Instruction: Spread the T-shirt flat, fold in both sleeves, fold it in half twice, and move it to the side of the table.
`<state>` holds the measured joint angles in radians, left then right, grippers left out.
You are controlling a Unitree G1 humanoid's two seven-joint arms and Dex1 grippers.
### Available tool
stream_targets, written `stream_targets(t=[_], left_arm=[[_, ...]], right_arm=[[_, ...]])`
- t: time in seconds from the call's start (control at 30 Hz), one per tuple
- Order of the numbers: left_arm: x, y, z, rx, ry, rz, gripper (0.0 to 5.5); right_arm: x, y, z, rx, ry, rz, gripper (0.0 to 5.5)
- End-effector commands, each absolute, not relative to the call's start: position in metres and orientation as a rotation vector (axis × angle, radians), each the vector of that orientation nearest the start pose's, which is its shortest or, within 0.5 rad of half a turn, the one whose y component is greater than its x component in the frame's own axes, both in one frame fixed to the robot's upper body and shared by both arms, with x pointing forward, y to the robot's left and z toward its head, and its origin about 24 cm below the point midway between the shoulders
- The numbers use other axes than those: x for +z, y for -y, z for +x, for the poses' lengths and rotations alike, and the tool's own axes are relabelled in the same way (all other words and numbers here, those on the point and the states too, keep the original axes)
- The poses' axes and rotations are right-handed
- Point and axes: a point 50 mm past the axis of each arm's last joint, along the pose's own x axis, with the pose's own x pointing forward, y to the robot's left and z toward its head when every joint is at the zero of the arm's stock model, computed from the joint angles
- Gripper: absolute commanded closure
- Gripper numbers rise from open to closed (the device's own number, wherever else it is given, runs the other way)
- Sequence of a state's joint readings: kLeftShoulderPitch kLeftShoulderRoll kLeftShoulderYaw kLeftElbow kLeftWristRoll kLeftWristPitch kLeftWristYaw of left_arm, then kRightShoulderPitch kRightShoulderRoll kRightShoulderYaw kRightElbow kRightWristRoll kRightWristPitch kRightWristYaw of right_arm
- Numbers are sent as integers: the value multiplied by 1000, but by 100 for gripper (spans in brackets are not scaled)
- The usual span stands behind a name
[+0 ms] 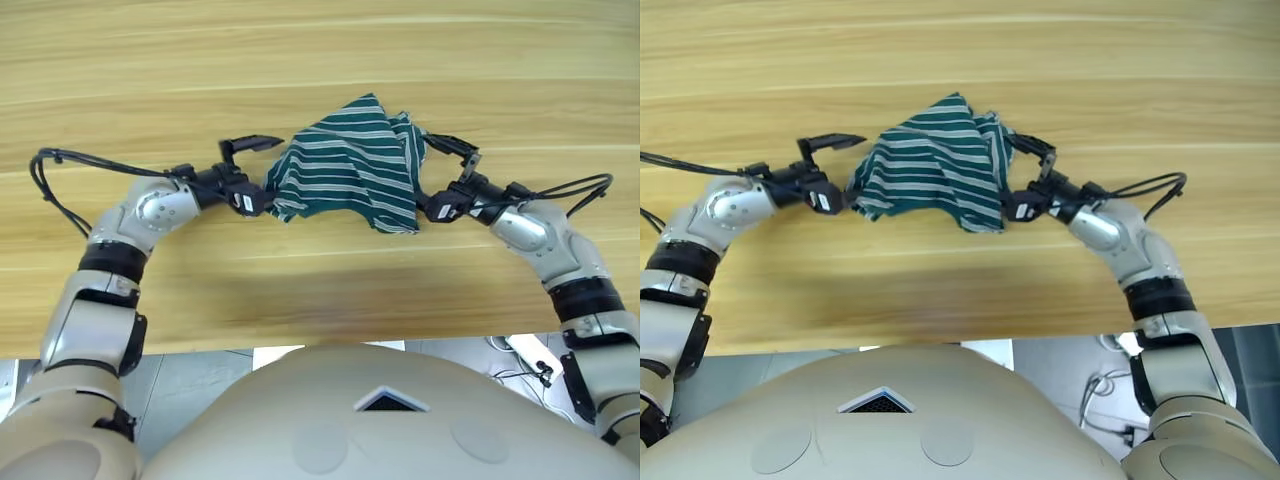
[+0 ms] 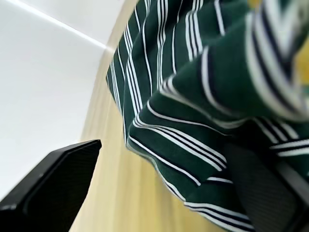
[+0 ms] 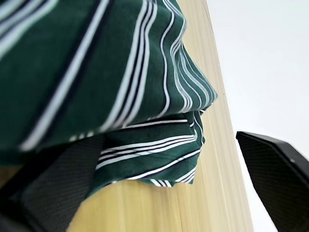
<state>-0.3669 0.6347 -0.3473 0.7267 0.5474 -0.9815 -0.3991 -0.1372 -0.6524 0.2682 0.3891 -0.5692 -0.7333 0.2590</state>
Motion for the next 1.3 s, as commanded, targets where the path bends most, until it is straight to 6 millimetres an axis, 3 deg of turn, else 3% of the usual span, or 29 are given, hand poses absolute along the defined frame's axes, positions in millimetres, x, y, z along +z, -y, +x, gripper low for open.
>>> stream_targets(t=[0.03, 0.1, 0.2, 0.33, 0.53, 0.63, 0.83, 1.1, 1.2, 1.3], left_arm=[[-23, -223, 225, -1366, -129, 1323, 87], [-22, -235, 220, -1414, -183, 1366, 87], [-8, -254, 228, -1375, -231, 1448, 87], [8, -260, 237, -1304, -197, 1475, 87], [12, -260, 239, -1257, -166, 1490, 87], [19, -247, 238, -1266, -54, 1433, 87], [61, -234, 255, -1075, 209, 1381, 87], [110, -249, 268, -864, 341, 1374, 87], [112, -246, 253, -955, 350, 1308, 87], [90, -229, 221, -1215, 300, 1218, 87]], right_arm=[[17, 217, 239, 872, 67, -1271, 49], [15, 229, 240, 849, 0, -1339, 49], [11, 248, 241, 809, -95, -1426, 49], [12, 269, 248, 720, -178, -1509, 49], [27, 268, 253, 673, -107, -1492, 49], [31, 268, 254, 657, -79, -1479, 49], [44, 271, 252, 639, -43, -1442, 49], [77, 281, 240, 569, 85, -1371, 49], [90, 273, 231, 598, 173, -1336, 49], [99, 252, 212, 718, 294, -1242, 49]])
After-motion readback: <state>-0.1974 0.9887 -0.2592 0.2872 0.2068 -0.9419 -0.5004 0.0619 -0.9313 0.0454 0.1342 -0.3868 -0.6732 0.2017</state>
